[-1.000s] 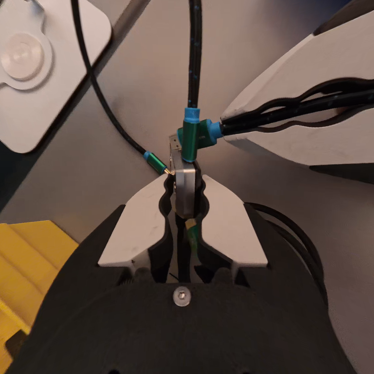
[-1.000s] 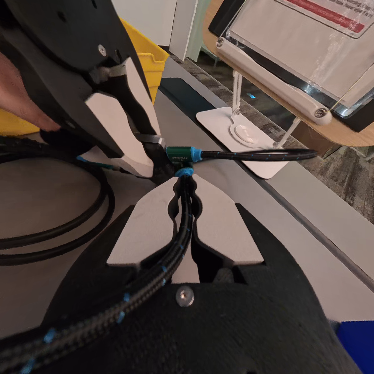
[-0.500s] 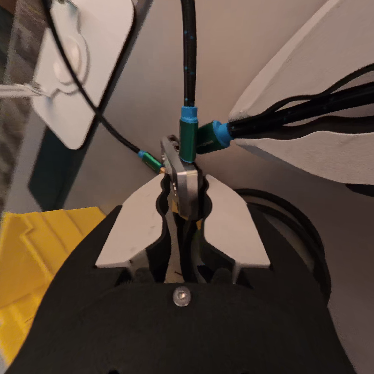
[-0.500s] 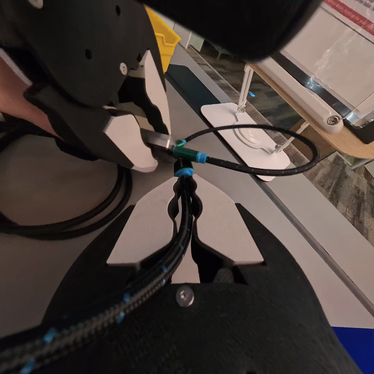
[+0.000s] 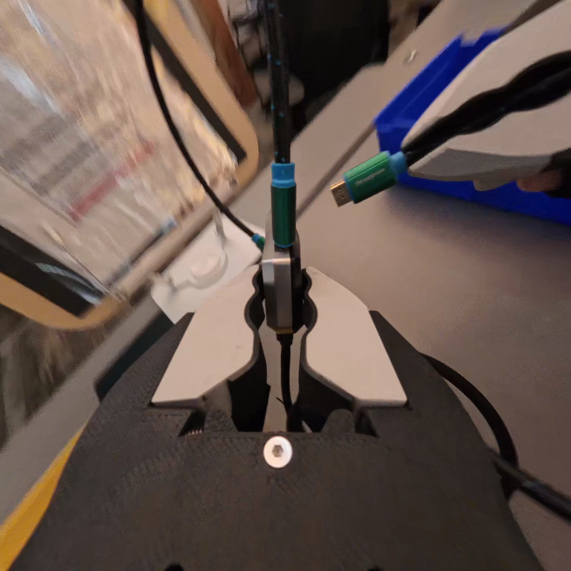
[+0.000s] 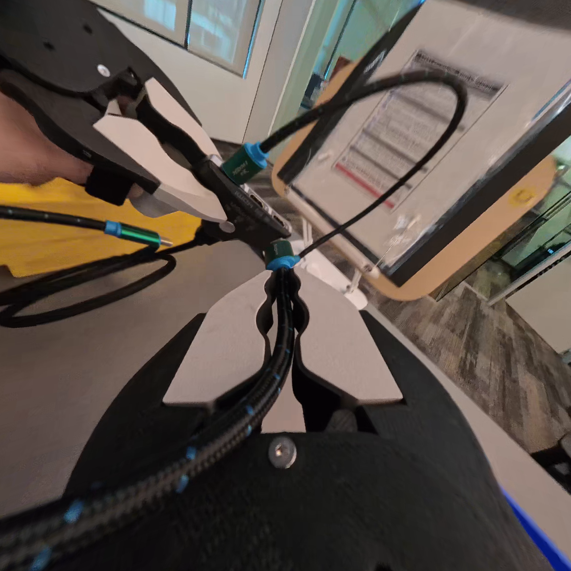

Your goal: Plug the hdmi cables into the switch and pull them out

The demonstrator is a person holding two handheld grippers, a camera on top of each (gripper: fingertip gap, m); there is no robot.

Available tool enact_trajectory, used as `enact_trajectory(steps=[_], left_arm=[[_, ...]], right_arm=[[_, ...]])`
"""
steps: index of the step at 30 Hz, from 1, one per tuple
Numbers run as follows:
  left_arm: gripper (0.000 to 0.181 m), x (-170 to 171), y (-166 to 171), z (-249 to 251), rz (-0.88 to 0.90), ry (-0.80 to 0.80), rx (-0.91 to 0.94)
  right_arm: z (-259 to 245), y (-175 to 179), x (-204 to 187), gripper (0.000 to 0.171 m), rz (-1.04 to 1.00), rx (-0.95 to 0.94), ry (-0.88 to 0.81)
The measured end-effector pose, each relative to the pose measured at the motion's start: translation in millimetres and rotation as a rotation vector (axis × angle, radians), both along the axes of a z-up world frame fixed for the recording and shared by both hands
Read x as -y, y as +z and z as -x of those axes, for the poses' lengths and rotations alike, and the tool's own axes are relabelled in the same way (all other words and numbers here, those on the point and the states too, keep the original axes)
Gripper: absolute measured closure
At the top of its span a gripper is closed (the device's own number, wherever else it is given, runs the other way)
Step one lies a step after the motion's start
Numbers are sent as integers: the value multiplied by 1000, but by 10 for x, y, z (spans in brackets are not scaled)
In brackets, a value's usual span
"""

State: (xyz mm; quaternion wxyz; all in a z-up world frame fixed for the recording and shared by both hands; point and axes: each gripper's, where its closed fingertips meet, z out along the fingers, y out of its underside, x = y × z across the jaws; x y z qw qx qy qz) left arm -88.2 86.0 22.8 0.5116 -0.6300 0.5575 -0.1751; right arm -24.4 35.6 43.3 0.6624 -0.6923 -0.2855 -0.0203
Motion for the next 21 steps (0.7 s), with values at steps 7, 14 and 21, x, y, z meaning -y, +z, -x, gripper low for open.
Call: enact_trajectory(steps=[7,14,21], left_arm=[[161,396,793,165,-513,-137,311],[161,728,1023,217,-826,-122,360],[161,949,1093,184,-1001,-96,304]], right_arm=[[174,855,636,163,-99,-104,136],[237,1076,942,163,-115,-56,164],[219,1083,1026,163,-168,90,180]])
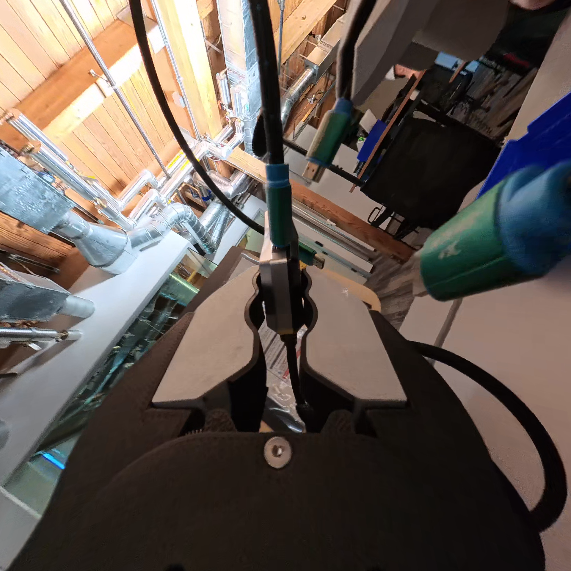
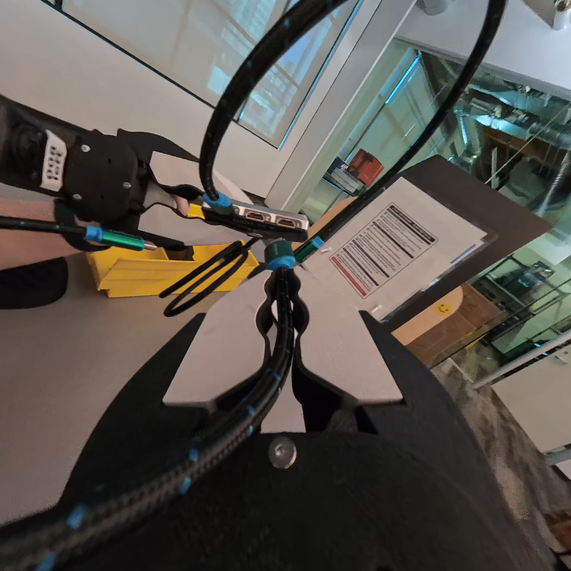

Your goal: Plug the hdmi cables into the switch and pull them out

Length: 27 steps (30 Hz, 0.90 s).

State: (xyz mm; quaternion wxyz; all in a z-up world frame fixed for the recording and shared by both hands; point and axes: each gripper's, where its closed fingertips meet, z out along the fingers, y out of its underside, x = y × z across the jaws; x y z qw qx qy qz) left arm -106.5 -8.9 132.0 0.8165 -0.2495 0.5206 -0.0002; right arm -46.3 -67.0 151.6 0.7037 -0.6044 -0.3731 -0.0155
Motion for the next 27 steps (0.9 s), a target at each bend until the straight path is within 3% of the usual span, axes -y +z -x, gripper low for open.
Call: enact_trajectory(steps=[7,27], left_arm=[[162,154,16,-45,-150,60,3],[161,202,32,-58,-252,129,19]], right_arm=[[19,84,27,163,-45,-27,-13],[65,63,-39,163,26,-175,42]])
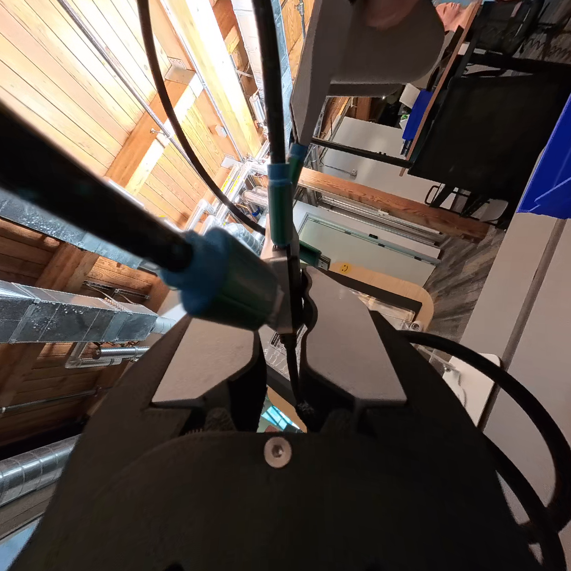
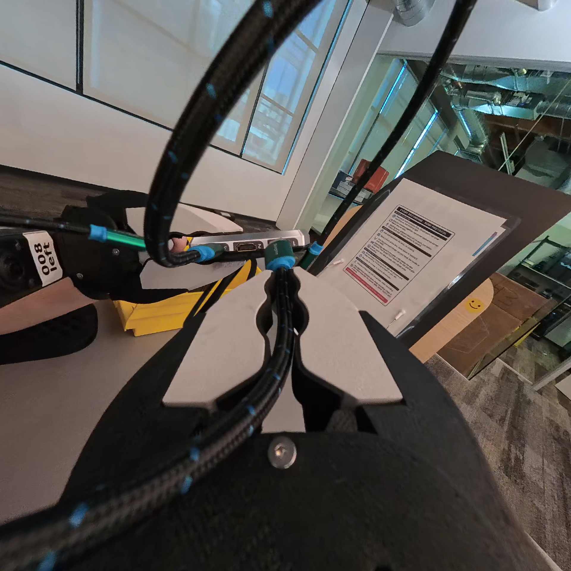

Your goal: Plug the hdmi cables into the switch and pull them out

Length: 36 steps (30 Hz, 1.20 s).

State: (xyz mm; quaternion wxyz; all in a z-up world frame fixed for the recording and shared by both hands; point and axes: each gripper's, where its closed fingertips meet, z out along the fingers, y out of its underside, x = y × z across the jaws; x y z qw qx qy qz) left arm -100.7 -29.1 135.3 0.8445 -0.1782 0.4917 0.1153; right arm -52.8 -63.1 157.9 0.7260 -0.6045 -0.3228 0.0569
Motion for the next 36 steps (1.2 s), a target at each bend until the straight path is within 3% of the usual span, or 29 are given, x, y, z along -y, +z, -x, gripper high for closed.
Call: enact_trajectory(steps=[15,21,36], left_arm=[[162,-55,-29,-20,-150,142,-19],[162,13,-5,-1,-154,100,-16],[162,56,-2,-8,-176,104,-24]], right_arm=[[-53,-79,-119,163,136,-186,-11],[-36,-51,-62,163,61,-73,13],[-51,-49,-66,163,90,-142,60]])
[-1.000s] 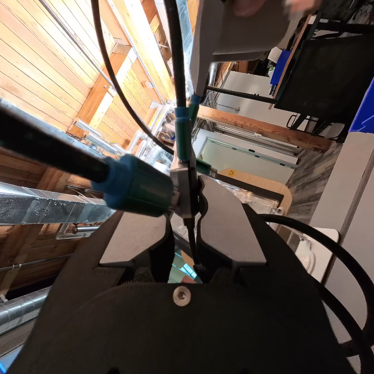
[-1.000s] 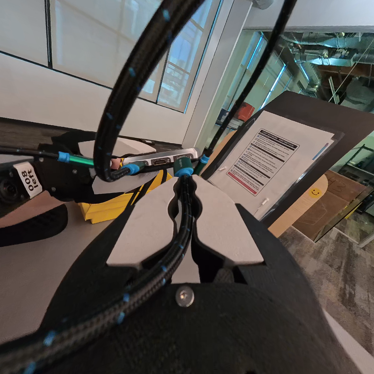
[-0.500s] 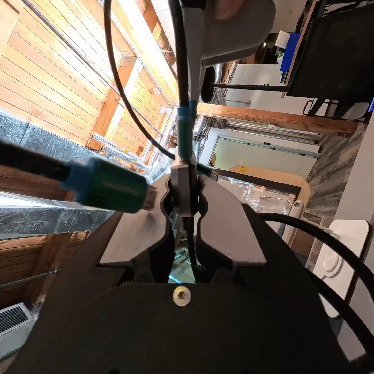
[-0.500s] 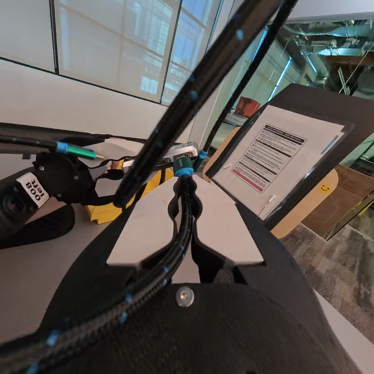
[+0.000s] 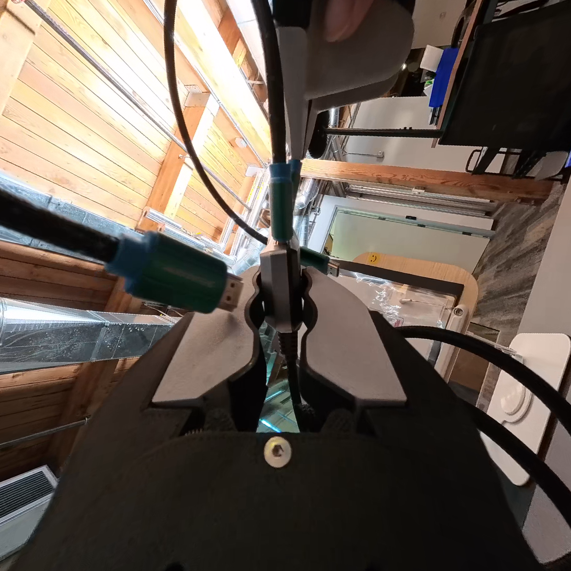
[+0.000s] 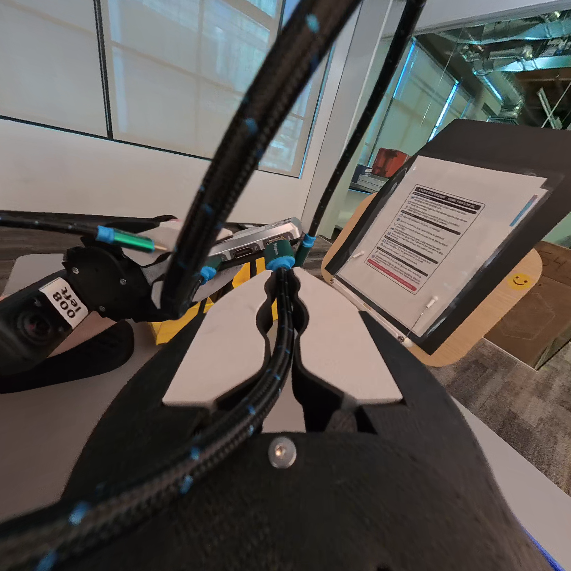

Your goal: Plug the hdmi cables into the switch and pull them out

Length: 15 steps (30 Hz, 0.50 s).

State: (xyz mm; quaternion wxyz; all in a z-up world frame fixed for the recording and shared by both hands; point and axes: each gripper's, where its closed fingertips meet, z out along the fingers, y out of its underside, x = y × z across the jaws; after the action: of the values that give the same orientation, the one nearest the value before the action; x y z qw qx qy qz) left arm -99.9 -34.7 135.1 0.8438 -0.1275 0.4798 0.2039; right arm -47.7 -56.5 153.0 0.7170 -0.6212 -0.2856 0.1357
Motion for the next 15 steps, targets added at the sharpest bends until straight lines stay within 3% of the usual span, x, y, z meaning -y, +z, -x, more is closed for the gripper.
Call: enact_trajectory(steps=[11,15], left_arm=[[162,79,-121,-58,-15,-31,-92],[162,142,-109,-67,-35,-30,-92]], right_arm=[[-61,-108,55,163,134,40,7],[-60,-69,108,164,74,102,21]])
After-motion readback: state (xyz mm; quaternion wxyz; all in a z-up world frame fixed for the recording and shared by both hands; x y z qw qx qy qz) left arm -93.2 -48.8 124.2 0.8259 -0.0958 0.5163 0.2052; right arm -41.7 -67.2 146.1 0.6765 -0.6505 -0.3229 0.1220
